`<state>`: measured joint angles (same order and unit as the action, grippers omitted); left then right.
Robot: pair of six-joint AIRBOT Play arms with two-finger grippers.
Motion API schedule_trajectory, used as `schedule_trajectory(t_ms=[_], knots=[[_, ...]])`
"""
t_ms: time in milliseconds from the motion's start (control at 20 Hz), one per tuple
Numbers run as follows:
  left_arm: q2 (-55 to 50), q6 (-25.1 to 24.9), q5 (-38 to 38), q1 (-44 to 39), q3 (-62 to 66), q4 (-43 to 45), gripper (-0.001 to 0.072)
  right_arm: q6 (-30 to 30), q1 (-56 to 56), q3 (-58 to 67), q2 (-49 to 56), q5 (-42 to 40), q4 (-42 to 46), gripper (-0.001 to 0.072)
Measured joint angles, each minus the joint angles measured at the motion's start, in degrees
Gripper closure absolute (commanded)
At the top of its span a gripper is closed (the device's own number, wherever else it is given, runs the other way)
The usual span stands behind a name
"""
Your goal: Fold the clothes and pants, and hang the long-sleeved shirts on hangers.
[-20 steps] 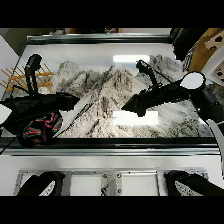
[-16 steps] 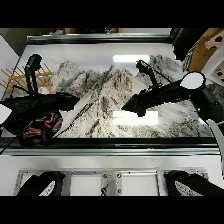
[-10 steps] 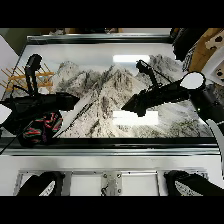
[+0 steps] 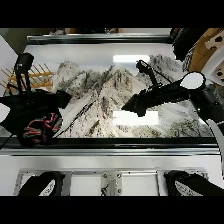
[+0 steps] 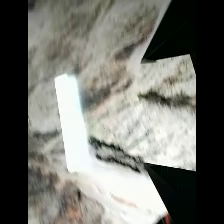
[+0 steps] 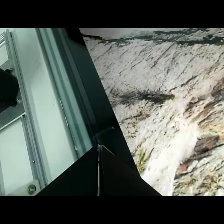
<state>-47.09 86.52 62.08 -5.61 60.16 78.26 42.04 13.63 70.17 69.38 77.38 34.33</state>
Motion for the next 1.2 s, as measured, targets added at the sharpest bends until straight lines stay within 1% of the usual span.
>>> schedule_trajectory(t_ms=[100, 200, 350, 500, 550, 600, 700, 750, 850, 950, 1050, 1200], knots=[[-1.6, 2.2, 1.1, 4.2, -3.1, 7.7, -0.0013, 0.0, 0.0, 0.0, 0.0, 0.0, 0.0, 0.0698], [-4.6, 3.5, 0.4, 8.5, -7.5, 11.9, -0.0013, 0.0, 0.0, 0.0, 0.0, 0.0, 0.0, 0.0698], [-10.5, 4.5, -4.0, 13.0, -13.3, 15.2, -0.0013, 0.0, 0.0, 0.0, 0.0, 0.0, 0.0, 0.0698], [-17.0, 5.6, -7.8, 15.0, -16.3, 16.5, -0.0013, 0.0, 0.0, 0.0, 0.0, 0.0, 0.0, 0.0698], [-18.9, 6.1, -8.5, 15.2, -16.8, 16.9, 0.0016, 0.0, 0.0, 0.0, 0.0, 0.0, 0.0, 0.0698], [-20.7, 6.4, -8.9, 15.2, -17.2, 17.0, 0.0197, 0.0, 0.0, 0.0, 0.0, 0.0, 0.0, 0.0697], [-23.5, 7.0, -9.1, 14.8, -17.6, 17.4, 0.0664, 0.0, 0.0, 0.0, 0.0, 0.0, 0.0, 0.0698], [-24.4, 7.2, -9.0, 14.6, -17.6, 17.6, 0.0702, 0.0, 0.0, 0.0, 0.0, 0.0, 0.0, 0.0698], [-24.7, 8.1, -7.5, 13.7, -16.5, 17.6, 0.0702, 0.0, 0.0, 0.0, 0.0, 0.0, 0.0, 0.0698], [-22.7, 8.6, -6.0, 11.5, -13.2, 17.1, 0.0702, 0.0, 0.0, 0.0, 0.0, 0.0, 0.0, 0.0698], [-19.1, 9.0, -5.1, 7.6, -8.7, 14.4, 0.0702, 0.0, 0.0, 0.0, 0.0, 0.0, 0.0, 0.0698], [-13.1, 9.7, -7.3, -1.6, -1.8, 10.5, 0.0702, 0.0, 0.0, 0.0, 0.0, -1.7, 0.0, 0.0698]])
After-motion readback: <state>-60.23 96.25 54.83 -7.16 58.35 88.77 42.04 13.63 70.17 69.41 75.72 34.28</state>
